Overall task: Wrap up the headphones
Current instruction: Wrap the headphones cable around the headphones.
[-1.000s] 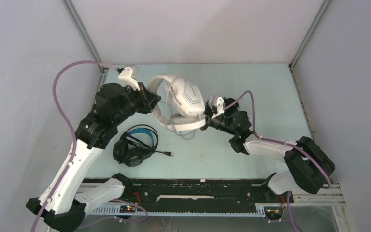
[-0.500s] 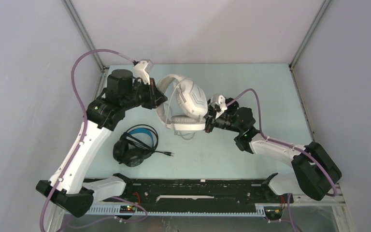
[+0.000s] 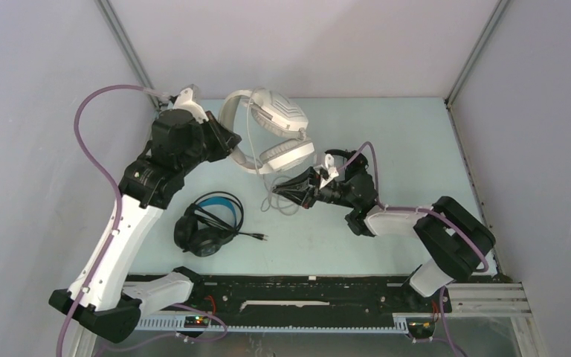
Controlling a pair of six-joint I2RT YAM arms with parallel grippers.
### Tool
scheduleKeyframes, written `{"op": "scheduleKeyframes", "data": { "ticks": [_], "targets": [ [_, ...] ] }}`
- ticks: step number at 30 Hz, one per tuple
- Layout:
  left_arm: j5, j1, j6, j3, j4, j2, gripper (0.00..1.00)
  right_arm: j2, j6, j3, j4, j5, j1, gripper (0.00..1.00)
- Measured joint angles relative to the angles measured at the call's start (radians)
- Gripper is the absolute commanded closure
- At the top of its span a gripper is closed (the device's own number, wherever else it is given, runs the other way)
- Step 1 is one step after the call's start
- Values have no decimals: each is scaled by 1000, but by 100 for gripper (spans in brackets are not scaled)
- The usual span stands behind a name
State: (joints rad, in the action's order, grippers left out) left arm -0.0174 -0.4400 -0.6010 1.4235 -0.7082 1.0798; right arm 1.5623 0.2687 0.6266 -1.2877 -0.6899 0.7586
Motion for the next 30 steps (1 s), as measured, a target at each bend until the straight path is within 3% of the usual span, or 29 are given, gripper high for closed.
{"op": "scheduleKeyframes", "data": {
  "ticks": [9, 11, 22, 30],
  "targets": [
    [-68, 1, -46, 0, -12, 0, 100, 91, 16, 53, -67, 18, 45, 52],
    [-71, 1, -50, 0, -12, 0, 100, 104, 14, 68, -77, 19, 56, 50],
    [-78, 1, -55, 4, -12, 0, 100, 217, -15, 167, -103, 37, 99, 50],
    [-77, 1, -71, 28, -10, -2, 100, 301, -14, 215, -117, 50, 126, 58]
  ]
}}
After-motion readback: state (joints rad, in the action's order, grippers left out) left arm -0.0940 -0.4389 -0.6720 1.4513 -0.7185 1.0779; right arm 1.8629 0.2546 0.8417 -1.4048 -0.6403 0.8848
